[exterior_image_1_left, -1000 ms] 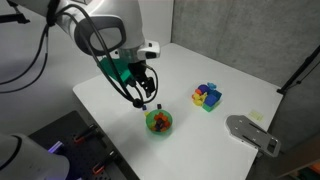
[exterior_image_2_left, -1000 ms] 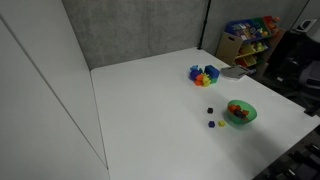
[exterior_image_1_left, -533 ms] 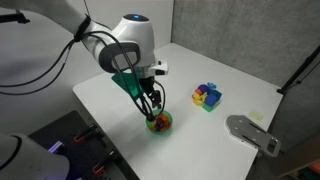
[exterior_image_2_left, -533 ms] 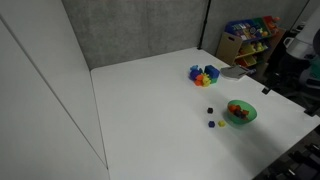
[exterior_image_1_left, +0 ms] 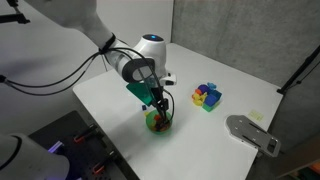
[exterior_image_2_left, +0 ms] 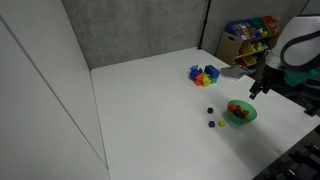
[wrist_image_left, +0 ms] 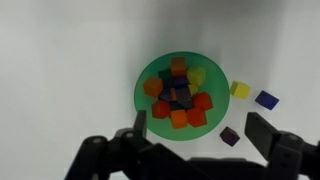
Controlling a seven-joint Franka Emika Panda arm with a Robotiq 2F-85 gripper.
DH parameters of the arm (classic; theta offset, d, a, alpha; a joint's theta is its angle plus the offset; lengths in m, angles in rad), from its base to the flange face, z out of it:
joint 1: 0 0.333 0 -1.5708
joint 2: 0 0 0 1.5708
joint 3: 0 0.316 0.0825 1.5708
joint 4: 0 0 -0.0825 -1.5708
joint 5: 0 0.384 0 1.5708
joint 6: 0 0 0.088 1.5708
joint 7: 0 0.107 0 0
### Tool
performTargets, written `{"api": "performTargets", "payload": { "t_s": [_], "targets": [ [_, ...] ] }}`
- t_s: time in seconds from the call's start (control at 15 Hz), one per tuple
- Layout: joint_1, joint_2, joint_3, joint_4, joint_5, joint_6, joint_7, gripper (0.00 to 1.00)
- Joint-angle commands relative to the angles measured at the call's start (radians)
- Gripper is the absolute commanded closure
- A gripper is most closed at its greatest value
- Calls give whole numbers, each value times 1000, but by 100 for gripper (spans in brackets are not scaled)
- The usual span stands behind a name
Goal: Take a small brown block out of the bowl and put it on the small blue block on the table
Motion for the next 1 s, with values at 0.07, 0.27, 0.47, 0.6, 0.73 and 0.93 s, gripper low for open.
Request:
{"api": "performTargets", "payload": {
  "t_s": [0.07, 0.27, 0.47, 0.6, 0.73, 0.93],
  "targets": [
    [0, 158, 8, 133, -36, -11, 26, 0],
    [3, 246, 12, 194, -57, -27, 6, 0],
    [15, 323, 12, 247, -87, -35, 8, 0],
    [22, 364, 14, 281, -104, -38, 5, 0],
    [31, 401, 16, 312, -118, -35, 3, 0],
    [41, 448, 27, 352, -131, -32, -7, 0]
  ]
}}
